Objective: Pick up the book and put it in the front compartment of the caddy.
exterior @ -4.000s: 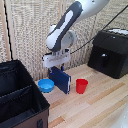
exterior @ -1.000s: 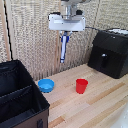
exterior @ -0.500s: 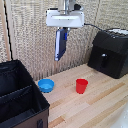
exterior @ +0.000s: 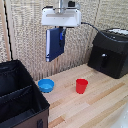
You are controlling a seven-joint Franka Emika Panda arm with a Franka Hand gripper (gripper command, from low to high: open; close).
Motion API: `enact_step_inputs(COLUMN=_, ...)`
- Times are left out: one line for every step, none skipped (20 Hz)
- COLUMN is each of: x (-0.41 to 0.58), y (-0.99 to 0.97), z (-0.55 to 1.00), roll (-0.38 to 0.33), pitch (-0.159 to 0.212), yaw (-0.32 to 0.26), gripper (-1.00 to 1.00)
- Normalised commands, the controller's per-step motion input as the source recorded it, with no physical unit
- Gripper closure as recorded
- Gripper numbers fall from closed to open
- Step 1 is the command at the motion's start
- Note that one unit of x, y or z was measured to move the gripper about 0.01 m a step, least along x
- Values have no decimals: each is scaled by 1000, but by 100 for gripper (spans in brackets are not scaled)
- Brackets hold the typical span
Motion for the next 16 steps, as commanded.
enact_step_inputs(x=-163, y=563, z=286, roll=0, pitch=-18, yaw=-179, gripper=100)
enact_step_inputs(x=-251, y=583, z=291, roll=0, pitch=-13, yaw=-150, gripper=100)
enact_step_inputs(x=-289, y=597, z=283, roll=0, pitch=-3, yaw=-135, gripper=100)
enact_step_inputs(x=-314, y=609, z=274, roll=0, pitch=0, yaw=-124, gripper=100)
enact_step_inputs(x=-317, y=611, z=274, roll=0, pitch=0, yaw=-122, gripper=100)
enact_step_inputs(x=-331, y=617, z=277, roll=0, pitch=0, yaw=-118, gripper=100)
enact_step_inputs(x=-323, y=620, z=266, roll=-4, pitch=0, yaw=-119, gripper=100)
enact_step_inputs(x=-234, y=637, z=231, roll=-9, pitch=0, yaw=-133, gripper=100)
enact_step_inputs(x=-214, y=694, z=186, roll=-5, pitch=0, yaw=-112, gripper=100)
enact_step_inputs(x=-223, y=726, z=149, roll=-10, pitch=0, yaw=-100, gripper=100)
enact_step_inputs(x=-240, y=731, z=143, roll=-12, pitch=0, yaw=-94, gripper=100)
enact_step_inputs(x=-257, y=734, z=157, roll=-10, pitch=0, yaw=-89, gripper=100)
enact_step_inputs(x=-291, y=740, z=169, roll=-9, pitch=0, yaw=-78, gripper=100)
enact_step_inputs(x=-334, y=751, z=174, roll=-8, pitch=0, yaw=-65, gripper=100)
enact_step_inputs(x=-354, y=757, z=180, roll=-8, pitch=0, yaw=-58, gripper=100)
enact_step_inputs(x=-351, y=760, z=183, roll=-5, pitch=0, yaw=-58, gripper=100)
